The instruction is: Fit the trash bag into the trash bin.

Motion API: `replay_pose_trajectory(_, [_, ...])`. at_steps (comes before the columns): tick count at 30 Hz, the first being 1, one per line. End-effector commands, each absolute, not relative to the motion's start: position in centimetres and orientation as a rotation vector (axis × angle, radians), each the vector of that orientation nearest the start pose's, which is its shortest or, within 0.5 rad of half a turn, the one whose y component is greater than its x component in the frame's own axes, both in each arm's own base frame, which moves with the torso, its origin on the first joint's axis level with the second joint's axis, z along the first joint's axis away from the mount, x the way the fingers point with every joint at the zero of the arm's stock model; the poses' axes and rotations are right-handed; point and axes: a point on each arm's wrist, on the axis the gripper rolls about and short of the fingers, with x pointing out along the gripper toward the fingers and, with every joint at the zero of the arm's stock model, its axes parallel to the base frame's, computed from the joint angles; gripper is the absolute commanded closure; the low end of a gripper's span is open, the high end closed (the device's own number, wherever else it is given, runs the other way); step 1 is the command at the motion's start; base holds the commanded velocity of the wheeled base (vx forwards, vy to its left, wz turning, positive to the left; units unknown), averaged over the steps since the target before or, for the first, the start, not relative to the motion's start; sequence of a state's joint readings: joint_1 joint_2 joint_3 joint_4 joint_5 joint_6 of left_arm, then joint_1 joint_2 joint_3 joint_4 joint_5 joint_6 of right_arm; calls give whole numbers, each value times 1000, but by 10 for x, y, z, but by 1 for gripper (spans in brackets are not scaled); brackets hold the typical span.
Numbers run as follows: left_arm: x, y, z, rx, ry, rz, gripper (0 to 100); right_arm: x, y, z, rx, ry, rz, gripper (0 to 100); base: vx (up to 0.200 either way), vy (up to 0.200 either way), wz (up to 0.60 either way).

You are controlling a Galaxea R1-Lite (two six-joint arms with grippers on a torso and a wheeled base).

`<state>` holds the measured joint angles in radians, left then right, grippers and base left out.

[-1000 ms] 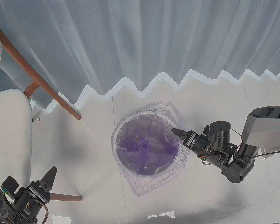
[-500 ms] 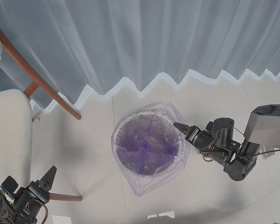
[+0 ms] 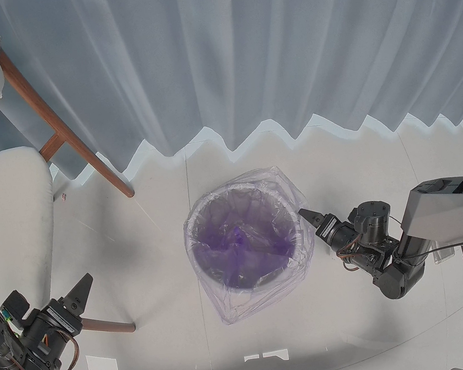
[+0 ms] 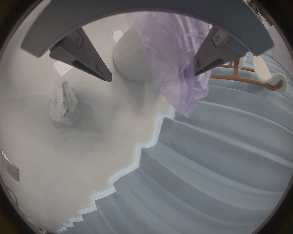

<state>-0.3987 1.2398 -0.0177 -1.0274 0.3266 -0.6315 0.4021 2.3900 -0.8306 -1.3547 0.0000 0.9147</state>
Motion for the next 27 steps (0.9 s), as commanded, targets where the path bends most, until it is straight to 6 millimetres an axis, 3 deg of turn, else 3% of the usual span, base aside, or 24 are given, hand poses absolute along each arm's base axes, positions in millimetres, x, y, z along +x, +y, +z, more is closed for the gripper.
replay_pose_trajectory(1, [122, -44, 122, -554, 215, -6, 0, 367, 155, -4, 827, 399, 264, 0, 0, 0, 0])
replay_pose_trajectory(8, [122, -43, 122, -555, 212, -2, 0, 376, 153, -30, 647, 444, 262, 0, 0, 0, 0])
replay_pose_trajectory(11, [123, -43, 122, -555, 211, 1, 0, 403, 148, -30, 589, 477, 208, 0, 0, 0, 0])
replay_pose_trajectory(13, [123, -43, 122, -555, 211, 1, 0, 404, 148, -30, 589, 479, 208, 0, 0, 0, 0])
replay_pose_trajectory(14, [122, -43, 122, -556, 208, 1, 0, 424, 146, -25, 572, 533, 147, 0, 0, 0, 0])
replay_pose_trajectory(20, [121, -42, 123, -558, 201, -1, 0, 470, 148, -25, 517, 633, -43, 0, 0, 0, 0])
replay_pose_trajectory(27, [120, -40, 123, -557, 202, 12, 0, 492, 152, -27, 504, 658, -68, 0, 0, 0, 0])
